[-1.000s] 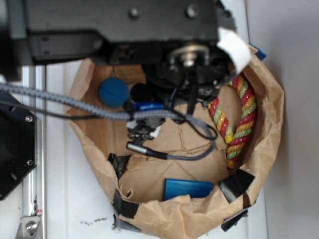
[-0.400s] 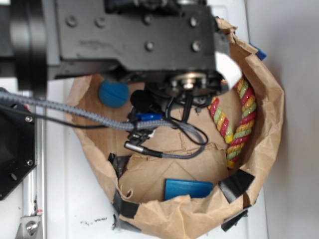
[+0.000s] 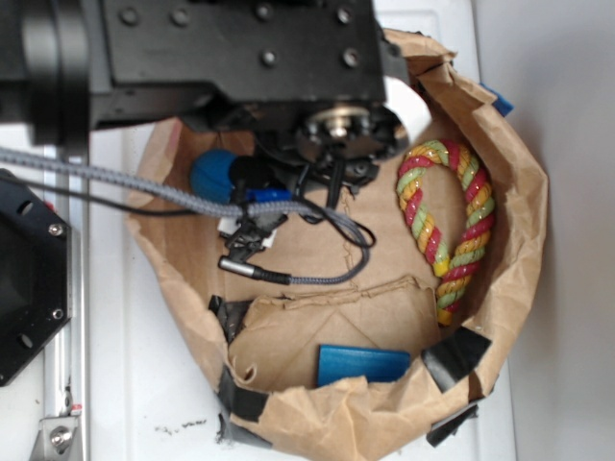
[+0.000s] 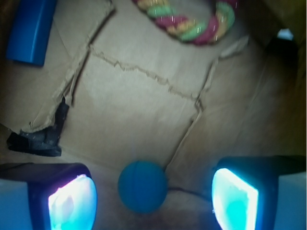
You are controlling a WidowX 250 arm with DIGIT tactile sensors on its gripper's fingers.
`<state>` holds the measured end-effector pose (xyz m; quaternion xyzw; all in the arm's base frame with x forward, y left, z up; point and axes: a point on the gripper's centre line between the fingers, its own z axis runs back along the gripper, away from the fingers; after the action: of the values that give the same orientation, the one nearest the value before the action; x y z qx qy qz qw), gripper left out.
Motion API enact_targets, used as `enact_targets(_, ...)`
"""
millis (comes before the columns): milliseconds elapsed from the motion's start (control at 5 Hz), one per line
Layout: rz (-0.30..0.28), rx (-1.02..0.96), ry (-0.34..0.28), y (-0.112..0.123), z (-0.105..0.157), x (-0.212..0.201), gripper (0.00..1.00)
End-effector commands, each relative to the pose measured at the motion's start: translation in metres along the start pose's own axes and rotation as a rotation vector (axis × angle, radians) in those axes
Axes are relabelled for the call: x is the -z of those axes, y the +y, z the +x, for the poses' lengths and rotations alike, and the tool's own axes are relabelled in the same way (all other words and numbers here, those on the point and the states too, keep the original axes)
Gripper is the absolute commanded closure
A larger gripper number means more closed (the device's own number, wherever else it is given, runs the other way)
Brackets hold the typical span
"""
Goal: Grab the blue ball.
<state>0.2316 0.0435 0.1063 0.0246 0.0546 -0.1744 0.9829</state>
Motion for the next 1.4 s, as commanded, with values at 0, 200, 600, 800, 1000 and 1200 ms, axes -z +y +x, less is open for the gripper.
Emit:
enact_targets(0, -0.018, -0.085, -0.143, -0.012, -0.004, 0.013, 0.0)
enact_targets(200, 0.034, -0.052, -0.174, -0.022, -0.001, 0.018, 0.0)
enact_targets(600, 0.019, -0.071, -0.13, -0.014, -0.017, 0.029, 0.0)
enact_targets(800, 0.004, -0.06, -0.143, -0.02, -0.038, 0.03, 0.0)
enact_targets(1000, -0.031, -0.071, -0.156, -0.027, -0.046, 0.032, 0.0)
enact_targets(1200, -0.029, -0.086, -0.16, -0.027, -0.05, 0.038, 0.0)
